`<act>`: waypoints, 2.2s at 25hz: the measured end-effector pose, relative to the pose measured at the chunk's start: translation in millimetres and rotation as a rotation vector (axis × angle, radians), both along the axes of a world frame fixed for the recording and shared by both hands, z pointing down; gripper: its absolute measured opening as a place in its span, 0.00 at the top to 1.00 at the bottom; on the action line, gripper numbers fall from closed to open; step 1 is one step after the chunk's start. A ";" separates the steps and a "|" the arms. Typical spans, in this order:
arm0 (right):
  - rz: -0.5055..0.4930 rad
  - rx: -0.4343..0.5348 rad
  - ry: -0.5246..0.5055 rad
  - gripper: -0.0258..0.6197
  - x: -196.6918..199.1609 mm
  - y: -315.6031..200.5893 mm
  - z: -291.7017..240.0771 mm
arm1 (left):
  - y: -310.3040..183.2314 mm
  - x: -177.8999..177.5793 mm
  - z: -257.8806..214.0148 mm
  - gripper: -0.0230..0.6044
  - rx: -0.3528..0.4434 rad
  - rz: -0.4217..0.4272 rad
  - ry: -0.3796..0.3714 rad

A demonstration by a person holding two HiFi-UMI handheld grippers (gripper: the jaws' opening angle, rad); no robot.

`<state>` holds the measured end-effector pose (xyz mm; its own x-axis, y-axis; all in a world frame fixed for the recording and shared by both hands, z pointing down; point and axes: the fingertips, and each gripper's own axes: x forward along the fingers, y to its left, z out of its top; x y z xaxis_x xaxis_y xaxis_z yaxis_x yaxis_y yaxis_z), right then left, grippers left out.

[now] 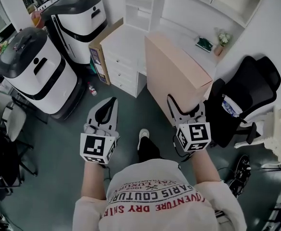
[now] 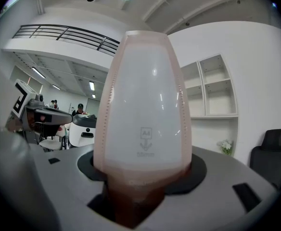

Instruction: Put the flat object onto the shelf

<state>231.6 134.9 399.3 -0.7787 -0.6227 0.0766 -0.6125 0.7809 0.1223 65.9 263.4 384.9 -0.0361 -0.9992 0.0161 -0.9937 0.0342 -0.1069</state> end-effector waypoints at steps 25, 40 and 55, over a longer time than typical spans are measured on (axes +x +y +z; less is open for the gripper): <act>-0.008 0.003 -0.052 0.49 -148.5 -289.5 -15.8 | -302.1 -155.1 -23.5 0.94 0.035 0.021 -0.010; 0.311 0.076 -0.045 0.50 -170.2 -366.3 -52.5 | -445.7 -200.2 -57.7 0.94 0.099 0.396 -0.043; 0.603 0.302 0.416 0.49 -195.1 -421.8 -157.6 | -499.3 -238.3 -69.1 0.94 0.126 0.662 -0.026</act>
